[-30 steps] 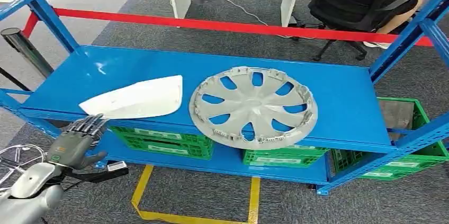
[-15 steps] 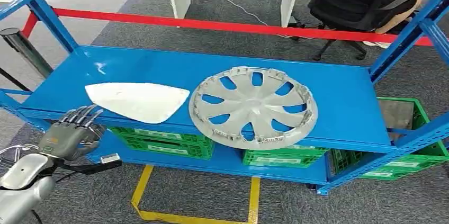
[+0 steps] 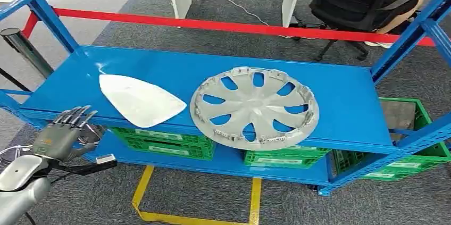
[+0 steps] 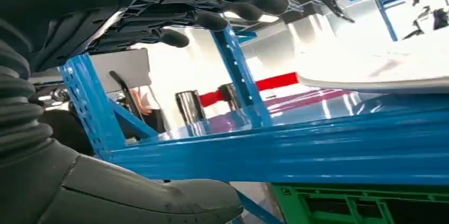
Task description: Take the parts from the cabinet and place them on the table.
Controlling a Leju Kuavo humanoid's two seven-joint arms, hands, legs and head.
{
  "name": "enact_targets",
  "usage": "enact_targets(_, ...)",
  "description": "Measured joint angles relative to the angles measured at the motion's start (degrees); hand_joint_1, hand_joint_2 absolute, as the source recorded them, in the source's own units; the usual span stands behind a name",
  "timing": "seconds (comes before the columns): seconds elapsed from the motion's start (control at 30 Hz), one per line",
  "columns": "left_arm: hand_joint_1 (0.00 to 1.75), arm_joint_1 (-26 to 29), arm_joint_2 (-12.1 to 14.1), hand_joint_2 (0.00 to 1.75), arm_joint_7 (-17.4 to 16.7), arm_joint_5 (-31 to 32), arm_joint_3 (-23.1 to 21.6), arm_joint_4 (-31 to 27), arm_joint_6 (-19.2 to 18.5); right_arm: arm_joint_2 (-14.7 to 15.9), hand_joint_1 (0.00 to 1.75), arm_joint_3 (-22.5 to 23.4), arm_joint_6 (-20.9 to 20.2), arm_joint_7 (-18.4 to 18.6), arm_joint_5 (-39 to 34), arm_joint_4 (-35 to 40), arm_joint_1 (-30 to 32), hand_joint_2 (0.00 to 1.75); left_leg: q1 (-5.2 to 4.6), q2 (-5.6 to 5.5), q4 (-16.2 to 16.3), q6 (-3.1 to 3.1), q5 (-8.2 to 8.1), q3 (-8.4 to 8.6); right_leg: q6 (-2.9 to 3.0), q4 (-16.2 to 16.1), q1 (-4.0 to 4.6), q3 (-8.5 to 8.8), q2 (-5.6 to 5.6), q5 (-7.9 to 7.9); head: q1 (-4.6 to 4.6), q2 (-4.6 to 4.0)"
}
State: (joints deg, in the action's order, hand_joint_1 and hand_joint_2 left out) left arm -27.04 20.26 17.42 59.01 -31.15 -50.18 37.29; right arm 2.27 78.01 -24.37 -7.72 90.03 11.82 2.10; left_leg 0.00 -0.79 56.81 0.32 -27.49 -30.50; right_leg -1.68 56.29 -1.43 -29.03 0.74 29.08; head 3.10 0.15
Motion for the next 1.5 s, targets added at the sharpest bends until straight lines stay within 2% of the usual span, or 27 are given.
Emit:
enact_targets(0.47, 0.0, 0.0, -0.2, 1.75, 0.3, -2.1, 1.1, 0.0, -0.7, 0.0, 0.0, 0.0, 0.0, 0.1, 0.0, -0.2, 0.0, 0.0, 0.0, 0.0, 0.0, 0.0, 0.0, 0.0, 0.0, 0.0, 0.0, 0.0, 0.0, 0.0, 0.0, 0.0)
enact_targets(0.87, 0.0, 0.1, 0.9, 1.75, 0.3, -1.5, 3.1, -0.7, 0.1, 0.0, 0.0, 0.0, 0.0, 0.2, 0.0, -0.2, 0.0, 0.0, 0.0, 0.0, 0.0, 0.0, 0.0, 0.0, 0.0, 0.0, 0.0, 0.0, 0.0, 0.0, 0.0, 0.0)
enact_targets(1.23, 0.0, 1.3, 1.4, 1.75, 0.2, -2.2, 6.4, -4.1, 1.4, 0.0, 0.0, 0.0, 0.1, 0.2, 0.0, -0.2, -0.1, 0.0, 0.0, 0.0, 0.0, 0.0, 0.0, 0.0, 0.0, 0.0, 0.0, 0.01, 0.0, 0.0, 0.02, 0.0)
enact_targets(1.5, 0.0, 3.4, 0.5, 1.75, 2.4, -7.2, 10.0, -9.0, 2.3, 0.0, 0.0, 0.0, 0.3, 0.4, 0.0, -0.2, -0.1, 0.0, 0.0, 0.0, 0.0, 0.0, 0.0, 0.0, 0.0, 0.0, 0.0, -0.01, 0.0, 0.0, 0.0, 0.0)
